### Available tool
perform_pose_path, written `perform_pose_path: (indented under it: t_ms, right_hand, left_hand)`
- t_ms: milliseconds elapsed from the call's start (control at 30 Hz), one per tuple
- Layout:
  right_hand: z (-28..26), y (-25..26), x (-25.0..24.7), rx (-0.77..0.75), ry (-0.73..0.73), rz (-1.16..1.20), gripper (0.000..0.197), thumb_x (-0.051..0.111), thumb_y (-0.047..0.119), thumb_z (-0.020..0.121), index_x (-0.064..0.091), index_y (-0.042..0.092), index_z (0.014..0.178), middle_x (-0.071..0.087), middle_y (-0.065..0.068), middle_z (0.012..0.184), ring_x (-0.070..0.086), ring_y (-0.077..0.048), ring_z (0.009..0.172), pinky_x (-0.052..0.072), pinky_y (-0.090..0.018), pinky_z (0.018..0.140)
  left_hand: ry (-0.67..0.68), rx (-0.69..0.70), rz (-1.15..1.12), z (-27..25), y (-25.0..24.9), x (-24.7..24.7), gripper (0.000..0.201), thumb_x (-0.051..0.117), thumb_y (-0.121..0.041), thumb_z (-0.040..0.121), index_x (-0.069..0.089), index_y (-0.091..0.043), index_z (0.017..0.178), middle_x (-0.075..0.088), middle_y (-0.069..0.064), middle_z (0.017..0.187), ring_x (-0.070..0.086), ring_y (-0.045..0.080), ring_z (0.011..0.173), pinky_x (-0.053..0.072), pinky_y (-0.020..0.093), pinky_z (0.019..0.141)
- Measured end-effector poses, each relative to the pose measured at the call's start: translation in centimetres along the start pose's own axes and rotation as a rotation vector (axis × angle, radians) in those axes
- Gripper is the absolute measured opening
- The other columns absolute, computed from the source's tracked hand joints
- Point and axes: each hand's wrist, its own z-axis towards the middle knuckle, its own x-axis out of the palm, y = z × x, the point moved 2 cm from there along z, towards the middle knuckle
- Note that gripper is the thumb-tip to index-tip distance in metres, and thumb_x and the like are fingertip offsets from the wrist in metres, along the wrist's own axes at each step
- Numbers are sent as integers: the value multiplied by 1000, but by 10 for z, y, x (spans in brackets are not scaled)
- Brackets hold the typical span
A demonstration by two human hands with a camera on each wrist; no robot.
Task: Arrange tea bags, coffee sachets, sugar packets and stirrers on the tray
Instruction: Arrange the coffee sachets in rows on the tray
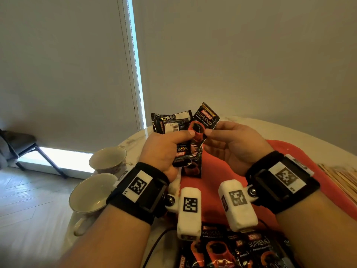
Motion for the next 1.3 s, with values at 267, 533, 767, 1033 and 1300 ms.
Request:
perform_pose_path:
  t_ms: [267, 533, 767, 1033, 1300]
  right_hand:
    - [9, -26, -22, 292, -186, -72, 11, 60, -5, 92, 64, -1, 101, 69, -10, 75, 65, -16, 59, 56, -24, 51]
    - [0, -41, -17, 388, -169, -406, 9, 71, -9, 85, 70, 0, 81, 70, -11, 68, 65, -21, 63, 56, -31, 59]
    - [2, -40, -12, 421, -162, -490, 14, 78, -2, 83, 74, -5, 96, 73, -15, 77, 68, -22, 65, 60, -33, 64]
    - [3, -39, -9, 431, -142, -551, 14, 80, 3, 82, 73, -4, 92, 73, -15, 77, 67, -19, 61, 58, -31, 62]
    - [3, -39, -10, 454, -140, -535, 8, 76, 5, 88, 72, -2, 90, 73, -13, 76, 68, -21, 64, 58, -31, 62]
  left_hand:
    - [-88, 15, -149, 2, -11, -10, 16, 59, -4, 91, 59, -6, 107, 72, 17, 88, 67, 23, 62, 56, 32, 53]
    - [-71, 7, -194, 1, -13, -11, 36, 58, -5, 88, 59, -4, 124, 75, 19, 94, 69, 26, 68, 56, 34, 56]
    - [-68, -14, -161, 1, -14, -12, 40, 60, -8, 87, 60, -3, 127, 77, 16, 95, 72, 27, 70, 56, 34, 56]
    - [-77, -1, -170, 0, -14, -11, 33, 59, -5, 89, 59, -6, 122, 76, 18, 94, 72, 27, 66, 56, 32, 50]
    - [-66, 3, -147, 0, -12, -10, 21, 57, -5, 92, 60, -8, 113, 77, 13, 82, 72, 25, 66, 57, 32, 55]
